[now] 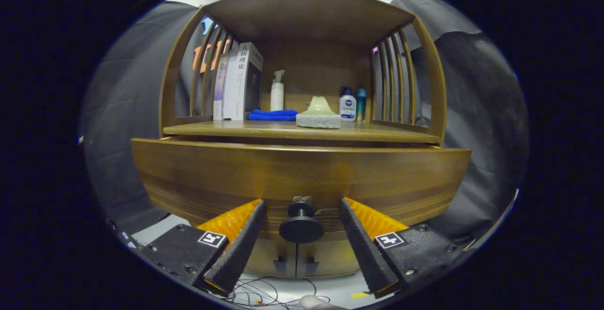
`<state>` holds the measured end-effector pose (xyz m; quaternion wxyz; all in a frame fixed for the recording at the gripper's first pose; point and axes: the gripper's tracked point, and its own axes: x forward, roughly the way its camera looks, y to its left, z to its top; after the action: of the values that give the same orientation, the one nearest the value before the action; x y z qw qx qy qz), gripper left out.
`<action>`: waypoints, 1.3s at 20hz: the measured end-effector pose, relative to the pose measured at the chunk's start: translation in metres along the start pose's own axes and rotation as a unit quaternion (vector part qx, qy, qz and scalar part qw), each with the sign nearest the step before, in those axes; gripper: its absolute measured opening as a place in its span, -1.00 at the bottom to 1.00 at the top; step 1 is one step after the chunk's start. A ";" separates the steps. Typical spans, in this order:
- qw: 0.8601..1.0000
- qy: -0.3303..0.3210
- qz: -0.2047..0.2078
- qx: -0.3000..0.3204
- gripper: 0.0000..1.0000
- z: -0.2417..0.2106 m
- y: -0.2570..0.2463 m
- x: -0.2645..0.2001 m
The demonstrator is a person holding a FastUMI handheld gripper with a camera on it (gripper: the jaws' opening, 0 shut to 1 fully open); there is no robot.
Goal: Pull open the drawer, take out the items inside it, and place them on the countertop above the cabinet.
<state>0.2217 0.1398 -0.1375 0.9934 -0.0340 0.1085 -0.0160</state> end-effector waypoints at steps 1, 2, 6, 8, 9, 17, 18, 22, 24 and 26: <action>1.000 -0.001 0.000 0.002 1.00 0.001 0.000 0.003; 1.000 -0.001 0.000 0.002 1.00 0.001 0.000 0.005; 1.000 -0.002 0.000 0.003 1.00 0.004 0.000 0.016; 1.000 -0.004 0.001 0.005 1.00 0.005 0.000 0.022; 1.000 -0.005 0.001 0.005 0.99 0.005 0.001 0.024; 1.000 -0.012 0.001 0.007 1.00 0.010 0.001 0.044; 1.000 -0.012 0.002 0.007 1.00 0.010 0.002 0.047; 1.000 -0.016 0.004 0.008 1.00 0.013 0.001 0.055; 1.000 -0.016 0.004 0.010 1.00 0.013 0.002 0.058; 1.000 -0.011 0.003 0.011 1.00 0.013 0.002 0.060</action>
<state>0.2835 0.1402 -0.1380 0.9948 -0.0232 0.0980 -0.0134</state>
